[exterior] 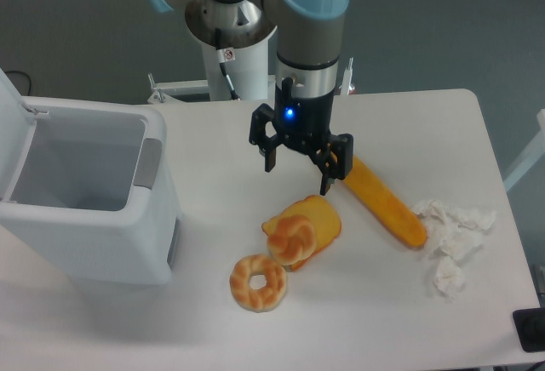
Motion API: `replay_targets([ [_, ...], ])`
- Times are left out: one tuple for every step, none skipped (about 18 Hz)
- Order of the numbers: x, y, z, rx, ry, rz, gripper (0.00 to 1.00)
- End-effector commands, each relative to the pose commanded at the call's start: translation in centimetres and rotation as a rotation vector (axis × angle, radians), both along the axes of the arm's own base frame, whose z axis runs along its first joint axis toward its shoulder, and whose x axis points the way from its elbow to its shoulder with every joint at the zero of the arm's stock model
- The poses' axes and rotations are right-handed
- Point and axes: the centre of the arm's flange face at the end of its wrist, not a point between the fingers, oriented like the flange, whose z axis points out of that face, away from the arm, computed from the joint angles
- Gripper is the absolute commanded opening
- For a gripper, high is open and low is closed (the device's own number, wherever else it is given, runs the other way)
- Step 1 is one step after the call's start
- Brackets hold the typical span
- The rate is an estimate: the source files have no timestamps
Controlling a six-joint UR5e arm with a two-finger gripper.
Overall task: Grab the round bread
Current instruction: 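Move the open gripper down toward the round bun on the toast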
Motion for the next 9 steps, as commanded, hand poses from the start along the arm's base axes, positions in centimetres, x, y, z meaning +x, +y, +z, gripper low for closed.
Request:
replay_targets([
  [0.1,0.0,-0.5,-0.006,-0.007,-0.002,1.0],
  [0.2,0.1,-0.9,-0.008,-0.014,-0.002,1.0],
  [0.1,0.3,-1.6,-0.002,-0.032,-0.002,1.0],
  [0.2,0.5,-2.2,0.005,-0.053,-0.006,1.0],
  [0.3,0.5,-2.6,0.007,-0.062,-0.008,1.0],
  [0.3,0.5,-2.8,0.005,-0.068,-0.006,1.0],
  [0.3,0.6,-3.2,0.0,-0.076,-0.003,1.0],
  [0.2,0.6,-3.4,-0.004,-0.082,0.004,1.0],
  [0.1,0.6,-4.1,-0.016,-0.094,0.01,1.0],
])
